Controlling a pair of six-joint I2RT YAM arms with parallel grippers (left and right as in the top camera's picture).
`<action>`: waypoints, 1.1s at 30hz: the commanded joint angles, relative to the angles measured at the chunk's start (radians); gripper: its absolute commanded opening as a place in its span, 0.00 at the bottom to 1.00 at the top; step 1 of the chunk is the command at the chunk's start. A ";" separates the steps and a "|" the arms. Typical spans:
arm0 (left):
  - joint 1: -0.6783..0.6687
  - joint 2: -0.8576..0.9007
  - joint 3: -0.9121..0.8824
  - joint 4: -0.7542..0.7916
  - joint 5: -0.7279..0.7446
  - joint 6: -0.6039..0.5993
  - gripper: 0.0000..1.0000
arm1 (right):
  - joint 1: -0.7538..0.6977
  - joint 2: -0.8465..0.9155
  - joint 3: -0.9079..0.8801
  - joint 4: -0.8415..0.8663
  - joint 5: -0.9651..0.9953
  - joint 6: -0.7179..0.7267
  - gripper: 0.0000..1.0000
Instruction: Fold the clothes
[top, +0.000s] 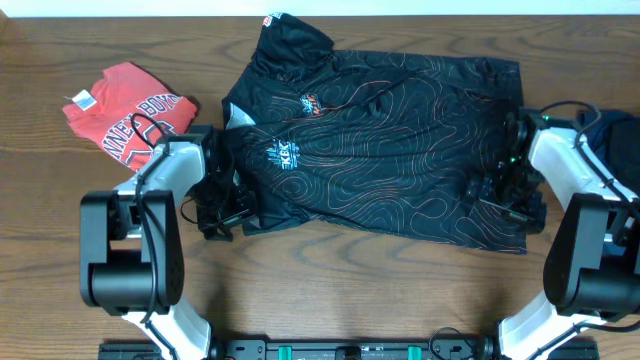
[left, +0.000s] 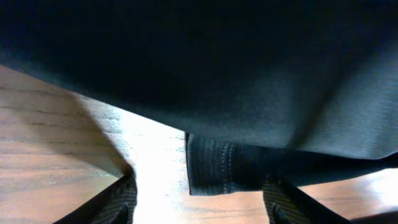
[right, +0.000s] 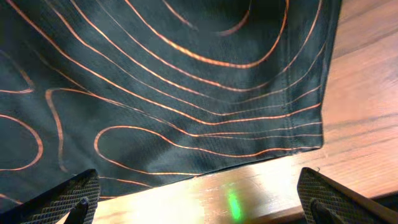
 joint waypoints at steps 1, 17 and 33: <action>-0.005 0.011 -0.031 0.058 0.008 0.010 0.61 | 0.001 -0.039 -0.013 0.011 -0.004 0.032 0.99; -0.005 0.001 -0.032 -0.119 0.166 -0.007 0.06 | -0.004 -0.039 -0.013 0.019 0.029 0.077 0.99; -0.121 -0.346 -0.032 -0.331 0.206 -0.011 0.06 | -0.095 -0.039 -0.019 0.019 0.031 0.140 0.99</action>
